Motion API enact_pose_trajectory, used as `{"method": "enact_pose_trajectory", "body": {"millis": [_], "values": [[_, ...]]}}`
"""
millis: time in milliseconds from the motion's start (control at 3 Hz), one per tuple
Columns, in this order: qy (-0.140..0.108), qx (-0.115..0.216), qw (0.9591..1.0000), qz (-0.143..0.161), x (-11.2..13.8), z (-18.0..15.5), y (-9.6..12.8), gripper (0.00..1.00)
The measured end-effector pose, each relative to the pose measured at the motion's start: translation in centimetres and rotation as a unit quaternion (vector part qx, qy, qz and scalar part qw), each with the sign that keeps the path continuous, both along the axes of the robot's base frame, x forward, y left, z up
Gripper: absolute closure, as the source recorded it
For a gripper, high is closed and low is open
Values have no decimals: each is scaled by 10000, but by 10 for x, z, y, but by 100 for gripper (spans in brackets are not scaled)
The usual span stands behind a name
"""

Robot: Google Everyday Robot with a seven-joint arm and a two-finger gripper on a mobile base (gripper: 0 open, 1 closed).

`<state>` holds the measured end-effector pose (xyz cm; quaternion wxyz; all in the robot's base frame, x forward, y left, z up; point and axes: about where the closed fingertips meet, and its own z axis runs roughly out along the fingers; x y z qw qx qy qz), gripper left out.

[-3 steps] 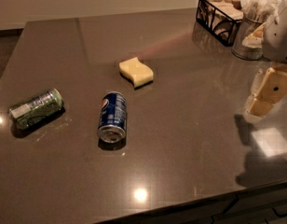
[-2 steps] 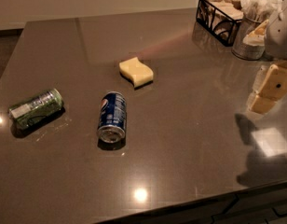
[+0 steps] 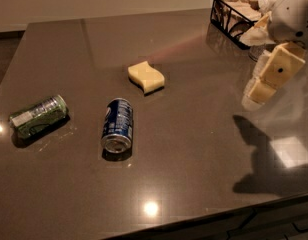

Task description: Place pepsi can upright

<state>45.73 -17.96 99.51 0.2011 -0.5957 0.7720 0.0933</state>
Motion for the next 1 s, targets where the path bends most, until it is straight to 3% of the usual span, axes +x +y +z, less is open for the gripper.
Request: {"method": "enact_pose_trajectory", "body": {"millis": [333, 667, 1000], "values": [[232, 511, 9984, -17, 0, 9, 36, 0], [551, 977, 9935, -207, -8, 12, 81, 0], [839, 1246, 9867, -623, -16, -2, 106, 0]]}}
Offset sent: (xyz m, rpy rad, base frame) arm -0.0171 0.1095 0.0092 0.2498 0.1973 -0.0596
